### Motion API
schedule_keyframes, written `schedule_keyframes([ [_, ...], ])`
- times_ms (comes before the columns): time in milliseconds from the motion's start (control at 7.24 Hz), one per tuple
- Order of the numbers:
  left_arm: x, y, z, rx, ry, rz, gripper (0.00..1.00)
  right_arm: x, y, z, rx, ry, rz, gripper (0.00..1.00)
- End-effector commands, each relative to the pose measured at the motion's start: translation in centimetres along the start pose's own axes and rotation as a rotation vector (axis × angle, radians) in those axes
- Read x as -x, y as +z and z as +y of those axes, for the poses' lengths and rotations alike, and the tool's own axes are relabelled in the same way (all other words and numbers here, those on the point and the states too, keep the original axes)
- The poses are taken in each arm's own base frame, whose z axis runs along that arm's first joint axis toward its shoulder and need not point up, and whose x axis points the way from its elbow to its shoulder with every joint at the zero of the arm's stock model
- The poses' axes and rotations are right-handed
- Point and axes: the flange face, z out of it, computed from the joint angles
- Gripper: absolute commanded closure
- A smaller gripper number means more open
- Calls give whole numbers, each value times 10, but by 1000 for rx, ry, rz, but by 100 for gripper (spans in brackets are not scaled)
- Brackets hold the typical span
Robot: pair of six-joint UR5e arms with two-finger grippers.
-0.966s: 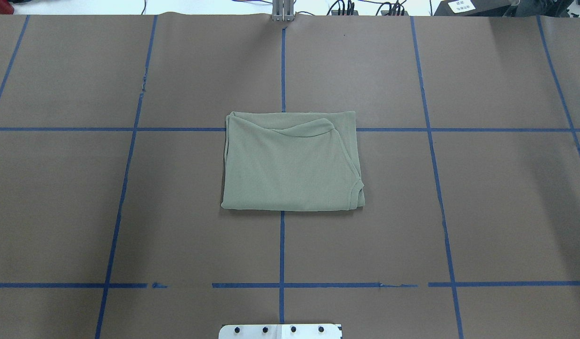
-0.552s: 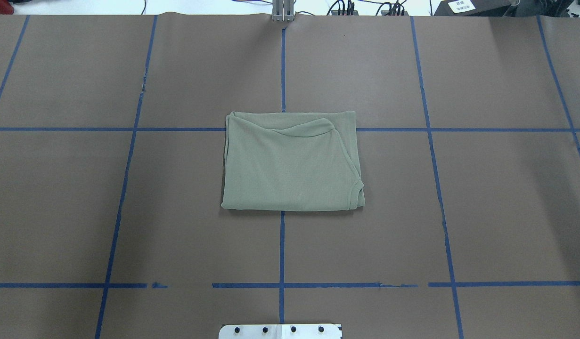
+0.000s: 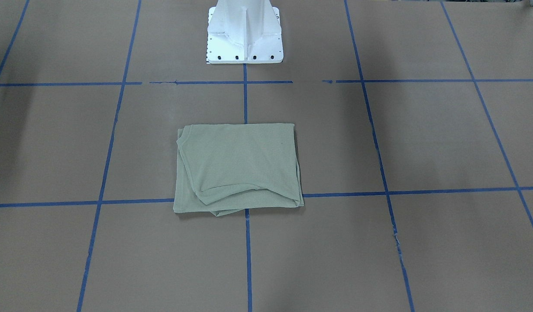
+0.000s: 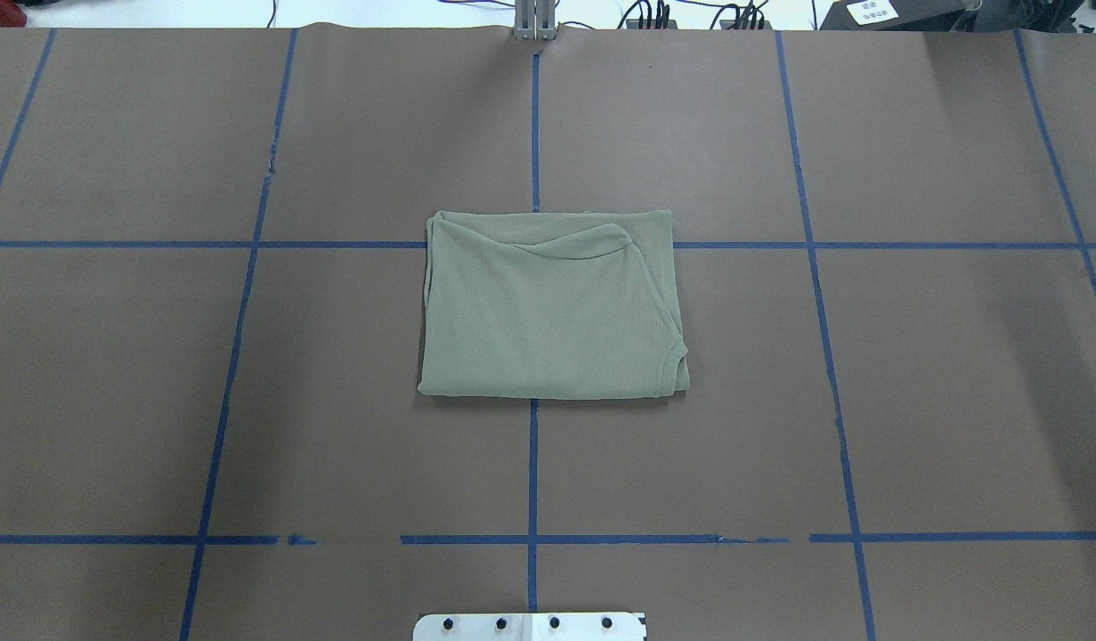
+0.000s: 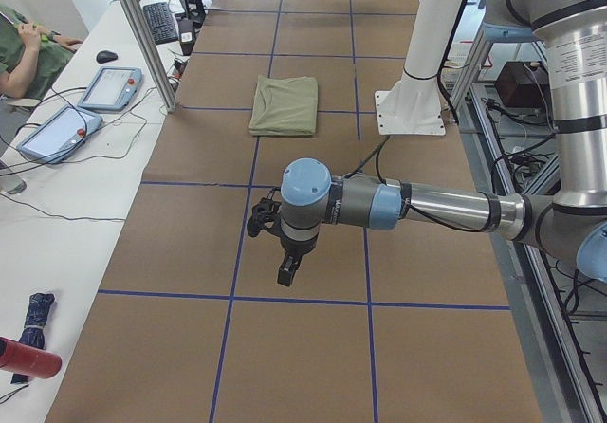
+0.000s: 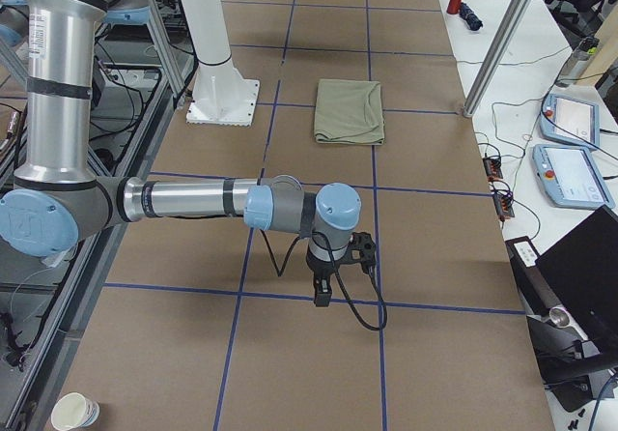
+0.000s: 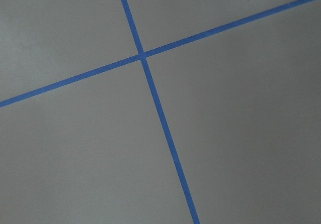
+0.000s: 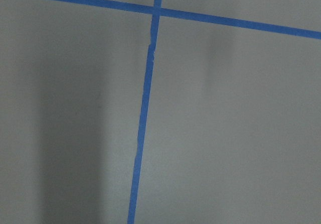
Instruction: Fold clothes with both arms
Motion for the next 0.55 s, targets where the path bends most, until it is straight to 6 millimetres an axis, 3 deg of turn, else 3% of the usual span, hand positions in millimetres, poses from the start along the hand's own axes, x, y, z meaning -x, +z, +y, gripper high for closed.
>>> schedule_keyframes([
  [0, 0, 0, 0, 0, 0, 0, 0, -1, 2, 3, 4, 3, 0, 0],
  [414, -1, -1, 0, 0, 0, 1, 0, 0, 0, 3, 0, -1, -3, 0],
])
